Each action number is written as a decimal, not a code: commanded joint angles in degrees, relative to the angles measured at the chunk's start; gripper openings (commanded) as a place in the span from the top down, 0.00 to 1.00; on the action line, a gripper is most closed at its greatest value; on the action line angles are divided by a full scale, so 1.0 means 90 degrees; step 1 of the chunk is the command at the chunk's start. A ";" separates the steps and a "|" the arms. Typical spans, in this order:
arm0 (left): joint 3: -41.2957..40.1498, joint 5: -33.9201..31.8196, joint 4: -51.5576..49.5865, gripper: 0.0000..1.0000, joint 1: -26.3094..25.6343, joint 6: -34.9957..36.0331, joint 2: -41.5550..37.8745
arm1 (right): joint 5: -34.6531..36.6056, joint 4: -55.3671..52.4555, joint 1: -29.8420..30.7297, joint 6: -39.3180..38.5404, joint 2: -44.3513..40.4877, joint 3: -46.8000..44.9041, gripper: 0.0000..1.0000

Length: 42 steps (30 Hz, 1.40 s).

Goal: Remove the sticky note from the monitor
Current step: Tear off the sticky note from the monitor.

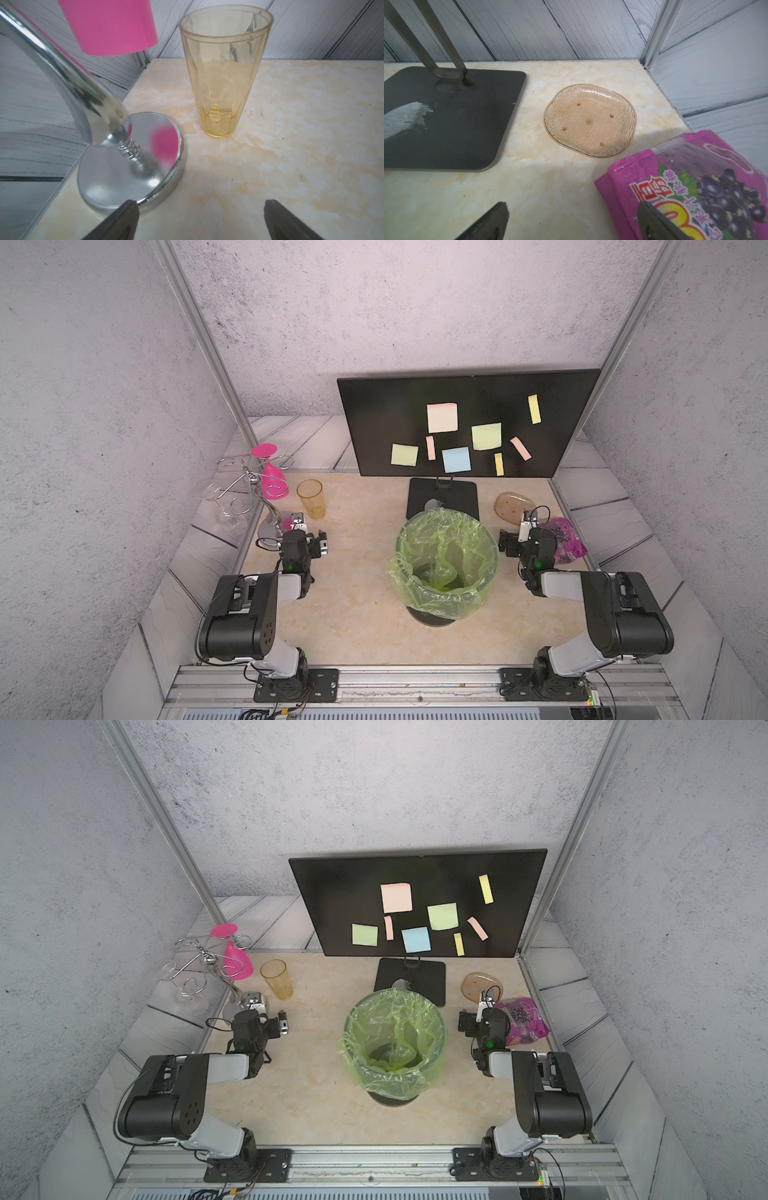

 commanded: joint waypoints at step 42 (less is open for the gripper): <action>0.4597 0.4891 -0.5117 0.01 -0.1011 -0.2245 -0.2313 | -0.3502 -0.5200 -0.0682 0.2209 -0.2446 0.4547 0.01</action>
